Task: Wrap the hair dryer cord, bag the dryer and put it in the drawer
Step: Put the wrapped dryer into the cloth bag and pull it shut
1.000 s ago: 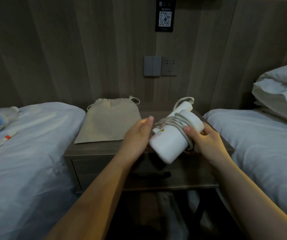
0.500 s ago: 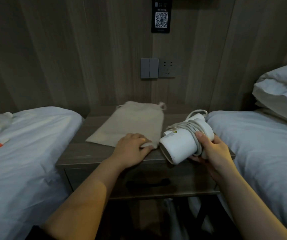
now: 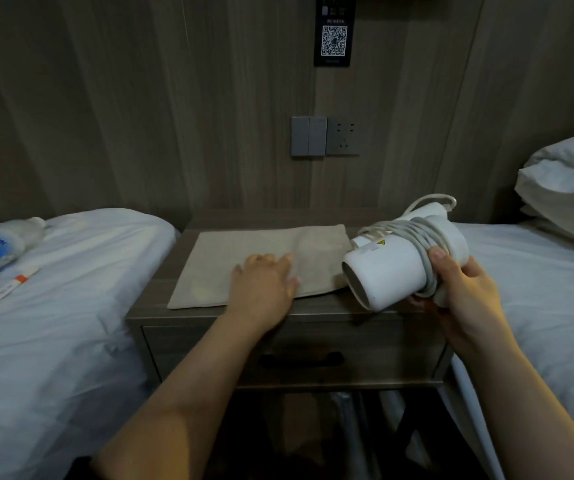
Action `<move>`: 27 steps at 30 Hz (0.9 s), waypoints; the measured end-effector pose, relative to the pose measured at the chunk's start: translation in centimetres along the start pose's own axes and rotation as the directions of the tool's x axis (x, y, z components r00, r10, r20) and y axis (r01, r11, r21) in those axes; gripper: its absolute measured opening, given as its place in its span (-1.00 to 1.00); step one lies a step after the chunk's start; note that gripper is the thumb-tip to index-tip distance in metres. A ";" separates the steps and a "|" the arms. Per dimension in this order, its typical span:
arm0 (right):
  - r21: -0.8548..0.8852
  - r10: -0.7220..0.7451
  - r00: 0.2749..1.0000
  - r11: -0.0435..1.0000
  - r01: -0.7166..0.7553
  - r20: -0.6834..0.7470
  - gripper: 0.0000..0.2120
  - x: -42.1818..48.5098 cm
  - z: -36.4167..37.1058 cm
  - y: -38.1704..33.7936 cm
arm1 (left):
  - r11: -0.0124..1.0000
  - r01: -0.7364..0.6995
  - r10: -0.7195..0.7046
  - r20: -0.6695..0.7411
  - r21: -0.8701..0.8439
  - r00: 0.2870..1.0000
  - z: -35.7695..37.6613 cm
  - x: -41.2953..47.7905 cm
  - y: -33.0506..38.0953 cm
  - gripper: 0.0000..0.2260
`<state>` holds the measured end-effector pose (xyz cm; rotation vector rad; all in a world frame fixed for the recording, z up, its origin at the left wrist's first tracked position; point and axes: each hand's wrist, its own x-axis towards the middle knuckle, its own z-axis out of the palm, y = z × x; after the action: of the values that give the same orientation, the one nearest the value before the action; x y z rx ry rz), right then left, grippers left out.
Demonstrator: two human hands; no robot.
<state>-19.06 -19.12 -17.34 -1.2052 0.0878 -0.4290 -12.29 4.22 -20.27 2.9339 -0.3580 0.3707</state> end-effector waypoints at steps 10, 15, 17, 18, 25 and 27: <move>0.141 0.061 0.998 0.988 -0.061 0.003 -0.89 0.3 -0.3 -0.5 | 0.942 -0.322 0.332 0.148 -0.091 0.932 -0.8 1.3 -0.7 -0.78; 0.149 0.099 0.995 0.984 -0.100 0.011 -0.72 0.1 -0.6 -0.6 | 0.972 -0.173 0.153 0.130 0.158 0.980 -3.0 1.8 -2.5 -0.88; 0.153 0.124 0.992 0.980 -0.124 0.012 -0.62 0.1 -0.5 -0.4 | 0.993 -0.066 0.063 0.041 0.099 0.997 -3.2 1.2 -1.7 -0.83; 0.160 0.139 0.990 0.977 -0.139 0.013 -0.61 0.1 -0.5 -0.3 | 1.000 -0.022 0.022 0.001 -0.001 1.000 -3.4 0.7 -0.8 -0.79; 0.254 0.248 0.965 0.931 -0.262 0.085 -0.75 -0.2 -0.1 0.2 | 0.994 -0.077 0.079 0.036 -0.072 0.996 -2.1 -1.5 2.9 -0.64; 0.290 0.288 0.952 0.907 -0.305 0.101 -0.60 -0.2 -0.3 0.3 | 0.981 0.000 0.003 0.016 -0.195 1.000 -1.6 -1.5 2.8 -0.78</move>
<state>-19.27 -19.17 -17.75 -0.8813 0.1495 -0.1330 -14.74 2.13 -18.78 2.7470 -0.3763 0.2943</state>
